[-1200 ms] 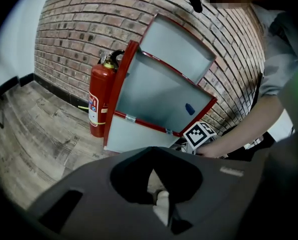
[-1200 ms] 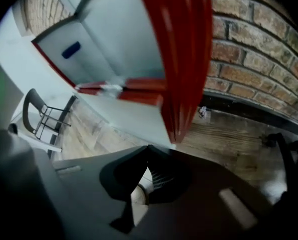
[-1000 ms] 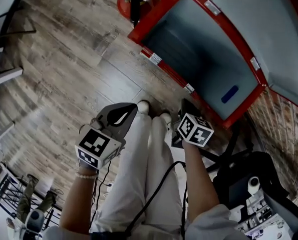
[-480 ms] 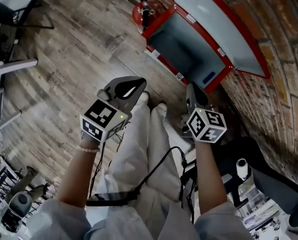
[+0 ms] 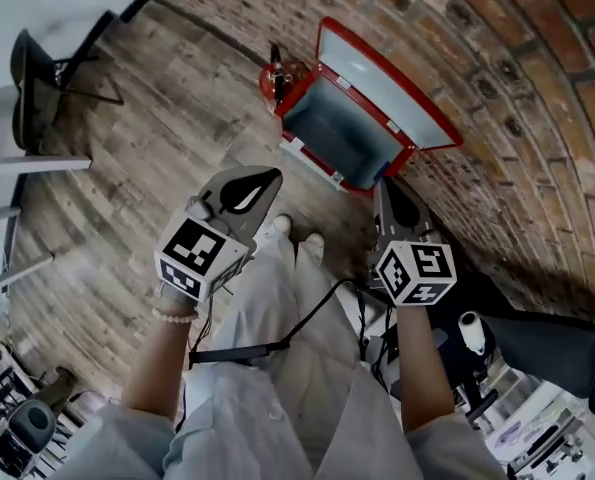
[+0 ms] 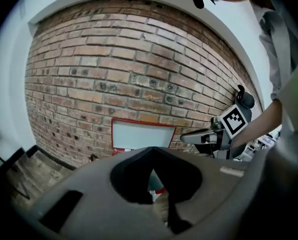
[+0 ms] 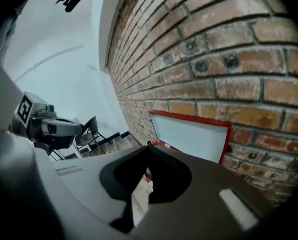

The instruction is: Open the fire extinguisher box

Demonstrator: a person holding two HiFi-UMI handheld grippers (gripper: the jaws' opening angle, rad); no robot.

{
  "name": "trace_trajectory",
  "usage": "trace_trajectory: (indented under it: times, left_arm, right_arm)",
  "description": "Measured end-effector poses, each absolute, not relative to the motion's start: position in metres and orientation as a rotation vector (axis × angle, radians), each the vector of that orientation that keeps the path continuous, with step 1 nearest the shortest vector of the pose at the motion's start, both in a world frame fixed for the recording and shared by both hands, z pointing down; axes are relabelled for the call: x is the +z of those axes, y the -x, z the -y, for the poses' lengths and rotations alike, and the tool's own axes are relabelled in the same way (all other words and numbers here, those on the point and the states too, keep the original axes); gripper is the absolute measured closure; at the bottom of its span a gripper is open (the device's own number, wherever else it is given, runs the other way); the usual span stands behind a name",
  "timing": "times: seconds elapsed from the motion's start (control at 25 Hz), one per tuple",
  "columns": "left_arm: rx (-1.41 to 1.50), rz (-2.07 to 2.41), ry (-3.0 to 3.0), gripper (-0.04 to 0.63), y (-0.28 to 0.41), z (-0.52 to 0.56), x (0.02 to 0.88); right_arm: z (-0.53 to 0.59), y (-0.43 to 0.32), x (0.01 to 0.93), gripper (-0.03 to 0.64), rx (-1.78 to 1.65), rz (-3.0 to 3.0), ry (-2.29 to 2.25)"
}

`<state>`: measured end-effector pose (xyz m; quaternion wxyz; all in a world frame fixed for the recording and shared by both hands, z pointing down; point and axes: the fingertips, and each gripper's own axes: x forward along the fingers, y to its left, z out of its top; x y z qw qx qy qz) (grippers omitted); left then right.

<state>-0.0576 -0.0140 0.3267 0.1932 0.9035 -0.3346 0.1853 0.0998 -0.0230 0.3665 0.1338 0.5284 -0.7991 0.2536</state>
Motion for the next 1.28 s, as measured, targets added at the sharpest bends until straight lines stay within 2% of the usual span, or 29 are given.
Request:
trace_trajectory:
  times: [0.68, 1.28]
  left_arm:
    - [0.402, 0.998, -2.798, 0.598, 0.049, -0.017, 0.160]
    - [0.451, 1.079, -2.947, 0.597, 0.063, -0.026, 0.112]
  right_arm:
    - [-0.029, -0.085, 0.185, 0.611, 0.308, 2.464, -1.550]
    - [-0.042, -0.063, 0.125, 0.611, 0.149, 2.538, -1.550]
